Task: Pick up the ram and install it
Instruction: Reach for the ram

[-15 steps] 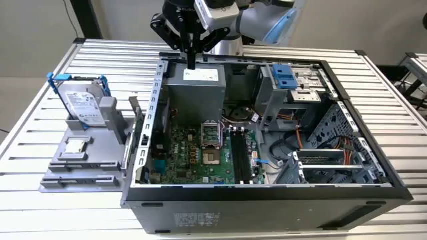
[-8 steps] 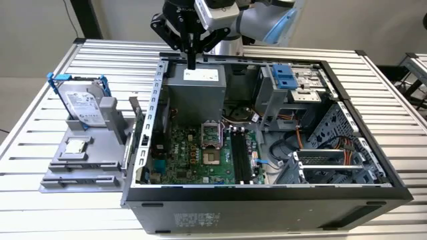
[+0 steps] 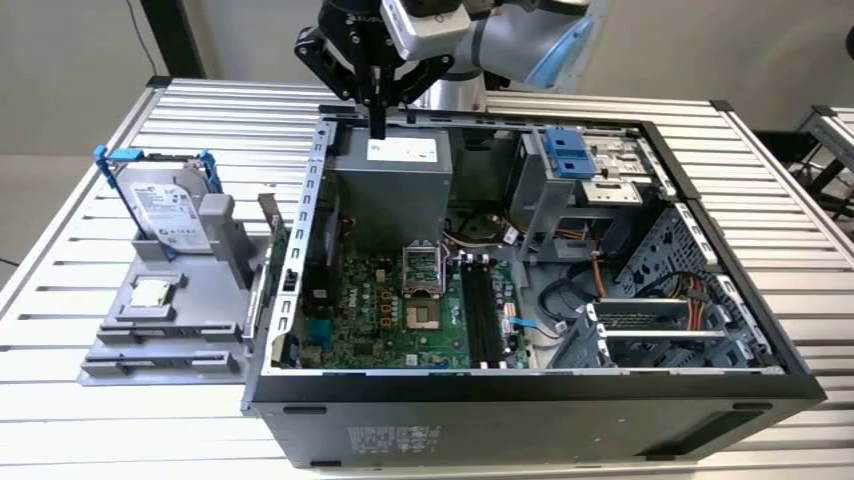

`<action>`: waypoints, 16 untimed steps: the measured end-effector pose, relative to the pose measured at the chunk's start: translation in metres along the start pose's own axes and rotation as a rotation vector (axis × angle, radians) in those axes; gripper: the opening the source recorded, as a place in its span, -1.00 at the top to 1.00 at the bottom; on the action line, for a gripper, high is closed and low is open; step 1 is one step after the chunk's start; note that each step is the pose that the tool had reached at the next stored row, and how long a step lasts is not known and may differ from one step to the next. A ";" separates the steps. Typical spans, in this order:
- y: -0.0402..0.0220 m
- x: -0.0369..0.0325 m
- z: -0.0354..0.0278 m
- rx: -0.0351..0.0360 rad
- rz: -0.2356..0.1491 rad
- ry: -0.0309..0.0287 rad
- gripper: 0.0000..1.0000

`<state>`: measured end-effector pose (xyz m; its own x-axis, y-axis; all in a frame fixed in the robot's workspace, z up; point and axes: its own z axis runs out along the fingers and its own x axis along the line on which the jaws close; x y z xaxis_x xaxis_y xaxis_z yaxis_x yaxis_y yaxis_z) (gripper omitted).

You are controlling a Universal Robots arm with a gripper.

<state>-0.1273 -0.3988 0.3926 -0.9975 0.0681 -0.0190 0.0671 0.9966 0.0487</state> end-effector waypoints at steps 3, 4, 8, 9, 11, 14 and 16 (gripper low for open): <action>-0.0003 0.0041 -0.0001 -0.0001 -0.003 0.0001 1.00; -0.0004 0.0055 -0.0001 -0.0001 -0.005 0.0002 1.00; -0.0007 0.0107 -0.0002 -0.0003 -0.010 0.0005 1.00; -0.0008 0.0120 -0.0003 -0.0003 -0.012 0.0005 1.00; -0.0010 0.0144 -0.0003 -0.0003 -0.015 0.0008 1.00; -0.0010 0.0153 -0.0003 -0.0004 -0.018 0.0008 1.00; -0.0010 0.0153 -0.0003 -0.0004 -0.018 0.0009 1.00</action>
<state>-0.1427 -0.3988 0.3926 -0.9986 0.0502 -0.0190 0.0493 0.9976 0.0487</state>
